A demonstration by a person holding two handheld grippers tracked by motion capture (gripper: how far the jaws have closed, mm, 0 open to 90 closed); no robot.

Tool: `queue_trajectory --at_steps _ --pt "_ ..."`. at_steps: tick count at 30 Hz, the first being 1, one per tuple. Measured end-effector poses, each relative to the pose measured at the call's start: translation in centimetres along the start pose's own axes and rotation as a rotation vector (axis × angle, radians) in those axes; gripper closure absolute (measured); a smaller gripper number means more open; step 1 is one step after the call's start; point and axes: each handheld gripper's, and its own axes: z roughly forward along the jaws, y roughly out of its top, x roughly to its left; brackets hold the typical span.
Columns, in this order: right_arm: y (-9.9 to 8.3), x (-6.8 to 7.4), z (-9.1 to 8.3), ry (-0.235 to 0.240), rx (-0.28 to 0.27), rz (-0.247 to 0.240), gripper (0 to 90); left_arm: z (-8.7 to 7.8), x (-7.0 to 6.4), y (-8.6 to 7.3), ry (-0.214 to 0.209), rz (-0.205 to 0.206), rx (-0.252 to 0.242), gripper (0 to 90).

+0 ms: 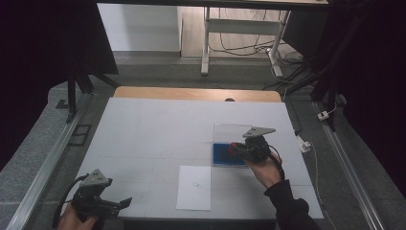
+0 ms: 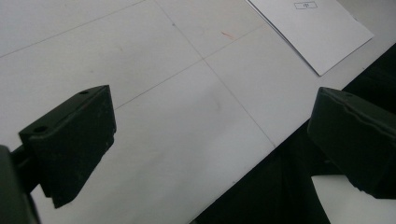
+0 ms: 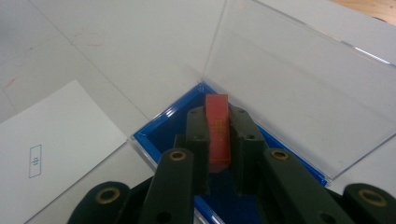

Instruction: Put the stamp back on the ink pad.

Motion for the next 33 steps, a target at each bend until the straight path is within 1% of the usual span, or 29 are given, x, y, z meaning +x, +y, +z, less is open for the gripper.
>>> queue_trajectory --at_steps 2,9,14,21,24,29,33 --pt "0.0 -0.1 0.1 -0.005 0.002 0.005 79.1 0.0 0.0 0.0 0.0 0.0 0.0 1.5" --pt "-0.1 -0.4 0.8 -0.022 0.029 -0.013 79.1 0.0 0.0 0.0 -0.001 0.0 0.002 1.5" --pt "-0.4 -0.6 1.5 -0.027 0.047 -0.012 79.1 0.0 0.0 0.0 -0.001 0.0 0.002 1.6" --pt "-0.7 -0.7 2.3 -0.031 0.089 -0.015 79.1 0.0 0.0 0.0 0.0 0.001 0.002 1.6" --pt "-0.8 -0.7 2.5 -0.036 0.1 -0.026 79.1 0.0 0.0 0.0 0.0 0.002 0.003 1.6" --pt "-0.8 -0.6 2.8 -0.042 0.103 -0.03 79.1 0.0 0.0 0.0 0.0 0.001 0.003 1.6" --pt "-0.8 -0.6 2.8 -0.044 0.104 -0.022 79.1 0.0 0.0 0.0 0.001 0.001 0.003 1.6"
